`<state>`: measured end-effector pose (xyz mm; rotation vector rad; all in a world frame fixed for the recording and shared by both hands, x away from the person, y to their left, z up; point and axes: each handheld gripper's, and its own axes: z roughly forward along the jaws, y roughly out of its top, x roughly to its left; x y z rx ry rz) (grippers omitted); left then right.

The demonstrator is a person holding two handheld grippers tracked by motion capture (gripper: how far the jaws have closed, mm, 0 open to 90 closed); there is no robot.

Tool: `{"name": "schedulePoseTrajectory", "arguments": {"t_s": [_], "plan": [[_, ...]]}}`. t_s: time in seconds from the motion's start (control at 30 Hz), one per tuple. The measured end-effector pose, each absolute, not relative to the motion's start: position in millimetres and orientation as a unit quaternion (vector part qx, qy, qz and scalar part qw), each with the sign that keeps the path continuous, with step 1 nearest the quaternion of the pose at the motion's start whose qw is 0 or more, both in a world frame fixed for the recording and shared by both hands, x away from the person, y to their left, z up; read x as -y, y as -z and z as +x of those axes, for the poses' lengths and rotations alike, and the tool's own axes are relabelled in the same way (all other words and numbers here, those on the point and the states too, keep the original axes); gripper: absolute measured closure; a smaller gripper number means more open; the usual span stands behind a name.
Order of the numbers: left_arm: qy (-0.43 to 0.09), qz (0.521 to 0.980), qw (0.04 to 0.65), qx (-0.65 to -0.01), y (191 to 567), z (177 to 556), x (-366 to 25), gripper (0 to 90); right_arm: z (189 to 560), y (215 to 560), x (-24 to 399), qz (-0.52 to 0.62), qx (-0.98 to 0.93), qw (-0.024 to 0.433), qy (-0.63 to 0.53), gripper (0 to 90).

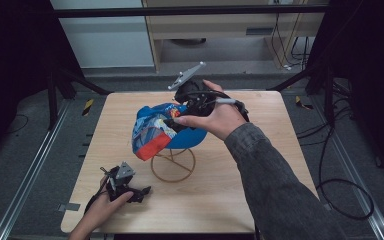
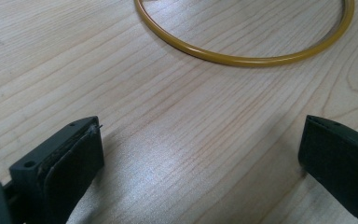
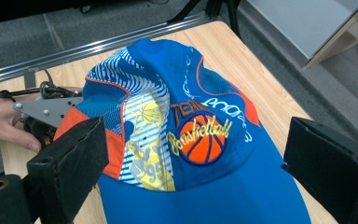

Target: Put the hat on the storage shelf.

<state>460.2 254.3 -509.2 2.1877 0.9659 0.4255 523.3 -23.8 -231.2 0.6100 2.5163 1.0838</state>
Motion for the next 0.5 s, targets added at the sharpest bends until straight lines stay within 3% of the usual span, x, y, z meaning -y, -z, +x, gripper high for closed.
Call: {"name": "schedulePoseTrajectory", "arguments": {"t_s": [0.5], "plan": [[-0.164, 0.844, 0.349, -0.373, 509.2, 459.9, -254.3, 0.0, 512.2, 236.9, 54.9, 0.223, -0.872, 0.179, -0.396, 5.2]]}}
